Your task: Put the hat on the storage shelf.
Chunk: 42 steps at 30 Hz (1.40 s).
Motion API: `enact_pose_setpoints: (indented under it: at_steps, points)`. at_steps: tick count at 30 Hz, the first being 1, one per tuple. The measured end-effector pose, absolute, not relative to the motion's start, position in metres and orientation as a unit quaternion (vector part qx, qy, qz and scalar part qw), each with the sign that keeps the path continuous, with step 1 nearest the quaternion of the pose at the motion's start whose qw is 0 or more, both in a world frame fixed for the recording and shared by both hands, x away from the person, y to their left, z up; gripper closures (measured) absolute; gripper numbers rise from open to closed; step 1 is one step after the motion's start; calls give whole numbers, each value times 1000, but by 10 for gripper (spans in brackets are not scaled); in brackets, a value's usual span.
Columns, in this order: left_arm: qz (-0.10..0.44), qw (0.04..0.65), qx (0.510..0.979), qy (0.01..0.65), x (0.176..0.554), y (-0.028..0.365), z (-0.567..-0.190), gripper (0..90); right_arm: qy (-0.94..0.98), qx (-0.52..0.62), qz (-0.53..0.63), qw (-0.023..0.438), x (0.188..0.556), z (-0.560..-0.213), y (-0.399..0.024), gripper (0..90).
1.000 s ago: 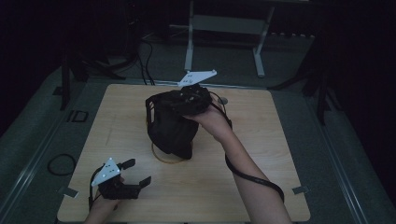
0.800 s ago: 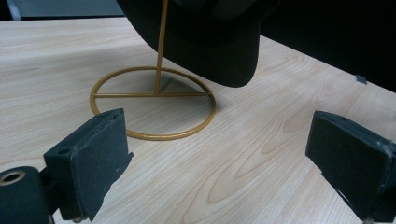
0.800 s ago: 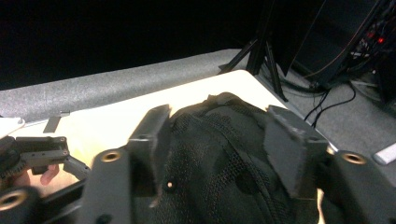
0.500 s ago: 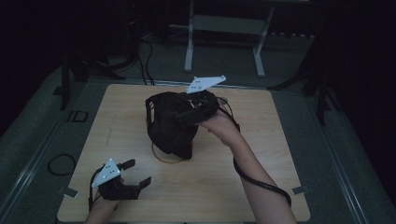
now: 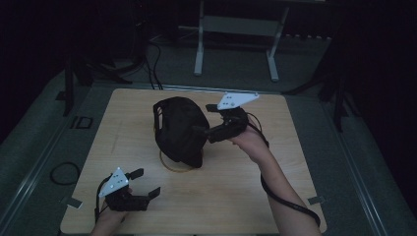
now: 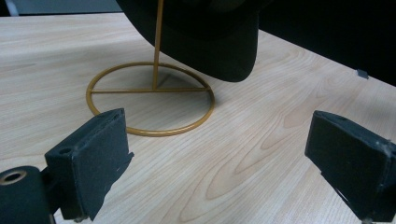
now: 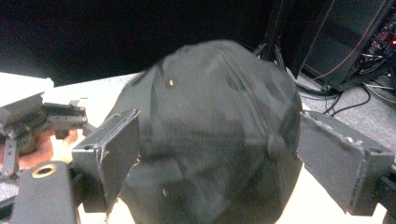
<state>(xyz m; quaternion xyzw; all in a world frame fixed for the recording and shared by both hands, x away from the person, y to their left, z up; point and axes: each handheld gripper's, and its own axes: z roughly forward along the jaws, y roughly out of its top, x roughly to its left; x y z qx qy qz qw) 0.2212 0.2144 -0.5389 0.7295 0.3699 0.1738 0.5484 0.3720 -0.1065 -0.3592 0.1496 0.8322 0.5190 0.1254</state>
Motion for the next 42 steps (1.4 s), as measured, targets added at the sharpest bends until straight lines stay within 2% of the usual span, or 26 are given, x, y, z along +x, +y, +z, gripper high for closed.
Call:
enact_pose_setpoints:
  at_steps: [14, 31, 42]
  points:
    - [175, 546, 731, 370, 221, 213, -541, 66, 833, 157, 516, 121, 352, -395, -140, 139]
    - [172, 538, 738, 370, 223, 211, -549, 57, 846, 166, 499, 84, 337, -471, -163, 138]
    - [171, 533, 738, 377, 224, 211, -553, 58, 857, 163, 483, 77, 324, -508, -169, 141]
